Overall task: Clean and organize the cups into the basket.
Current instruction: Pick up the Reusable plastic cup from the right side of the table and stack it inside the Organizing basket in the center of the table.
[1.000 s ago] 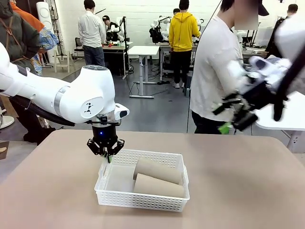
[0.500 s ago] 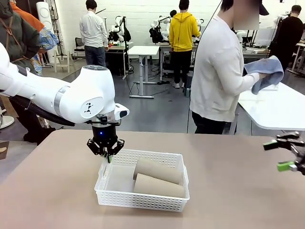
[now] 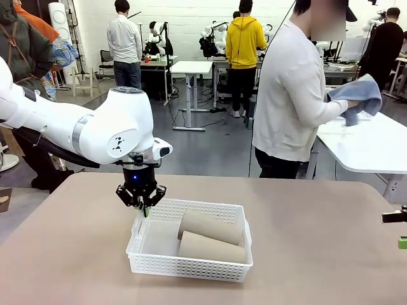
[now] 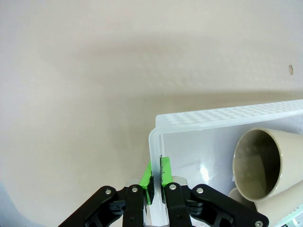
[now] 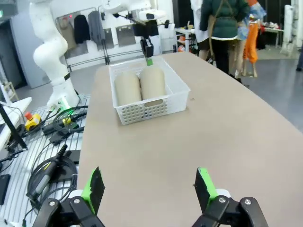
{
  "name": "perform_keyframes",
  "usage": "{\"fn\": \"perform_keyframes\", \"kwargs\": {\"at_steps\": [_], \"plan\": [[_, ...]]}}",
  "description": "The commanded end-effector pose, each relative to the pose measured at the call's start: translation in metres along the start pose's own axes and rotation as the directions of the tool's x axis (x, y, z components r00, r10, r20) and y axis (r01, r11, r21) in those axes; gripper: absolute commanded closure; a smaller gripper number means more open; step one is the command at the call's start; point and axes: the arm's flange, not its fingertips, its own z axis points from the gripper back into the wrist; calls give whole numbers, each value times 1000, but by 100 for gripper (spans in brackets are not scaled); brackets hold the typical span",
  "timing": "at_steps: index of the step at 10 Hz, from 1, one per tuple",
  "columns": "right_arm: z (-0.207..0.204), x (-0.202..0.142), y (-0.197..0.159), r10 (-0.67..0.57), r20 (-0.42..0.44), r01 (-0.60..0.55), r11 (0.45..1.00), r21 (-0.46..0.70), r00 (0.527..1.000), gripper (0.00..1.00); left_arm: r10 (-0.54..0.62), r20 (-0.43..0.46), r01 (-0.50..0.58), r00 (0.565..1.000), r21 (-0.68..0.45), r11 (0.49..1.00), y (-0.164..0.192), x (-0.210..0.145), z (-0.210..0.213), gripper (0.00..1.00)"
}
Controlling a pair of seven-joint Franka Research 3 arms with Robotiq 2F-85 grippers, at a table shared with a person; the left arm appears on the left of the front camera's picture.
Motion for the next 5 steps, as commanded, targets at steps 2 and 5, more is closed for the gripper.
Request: {"fn": "perform_keyframes", "kwargs": {"at_steps": [2,5], "plan": [[-5,5,0,15,-11,-14,1000,20,1000,0,0,7,0,1000,1,1000,-1,1,2,100],[-5,5,0,15,-11,-14,1000,20,1000,0,0,7,0,1000,1,1000,-1,1,2,100]]}}
